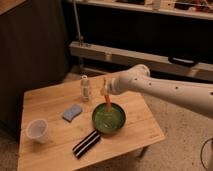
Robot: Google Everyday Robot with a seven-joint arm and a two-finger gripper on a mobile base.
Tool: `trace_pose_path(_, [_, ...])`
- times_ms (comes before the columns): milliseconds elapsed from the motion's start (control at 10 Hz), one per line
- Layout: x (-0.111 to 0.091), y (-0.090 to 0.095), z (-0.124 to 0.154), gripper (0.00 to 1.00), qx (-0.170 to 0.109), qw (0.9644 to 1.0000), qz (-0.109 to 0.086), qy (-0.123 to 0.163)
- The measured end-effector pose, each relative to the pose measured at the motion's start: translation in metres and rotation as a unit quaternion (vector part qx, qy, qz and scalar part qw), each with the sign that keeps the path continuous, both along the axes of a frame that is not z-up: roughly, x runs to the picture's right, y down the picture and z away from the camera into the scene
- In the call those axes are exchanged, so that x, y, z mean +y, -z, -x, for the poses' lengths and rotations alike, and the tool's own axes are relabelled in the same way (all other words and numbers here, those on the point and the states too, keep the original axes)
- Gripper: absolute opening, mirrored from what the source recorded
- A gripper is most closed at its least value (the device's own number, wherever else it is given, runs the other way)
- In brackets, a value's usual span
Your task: Place the pepper in the ceramic cup
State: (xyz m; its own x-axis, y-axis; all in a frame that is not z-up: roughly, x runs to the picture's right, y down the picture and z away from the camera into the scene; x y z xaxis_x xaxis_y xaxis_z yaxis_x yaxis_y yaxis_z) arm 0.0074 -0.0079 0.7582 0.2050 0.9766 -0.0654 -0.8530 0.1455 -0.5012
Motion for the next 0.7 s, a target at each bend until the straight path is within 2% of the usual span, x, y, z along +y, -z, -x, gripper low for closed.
trace_pose_path(100, [-0.013,0.025,0.014,0.10,-0.046,0.9987,-0.020,-0.003])
trace_pose_path(200, [-0.022,0.048,0.030,0.10,-0.090,0.9952,-0.039,0.000])
trace_pose_path(300, [-0.024,0.062,0.044,0.10,-0.122,0.9912,-0.051,0.002])
trace_pose_path(400, [-0.024,0.086,0.073,0.10,-0.174,0.9822,-0.069,0.012])
trace_pose_path(500, [-0.021,0.104,0.099,0.10,-0.212,0.9735,-0.081,0.023])
trace_pose_path(700, [-0.013,0.131,0.145,0.10,-0.274,0.9552,-0.101,0.050])
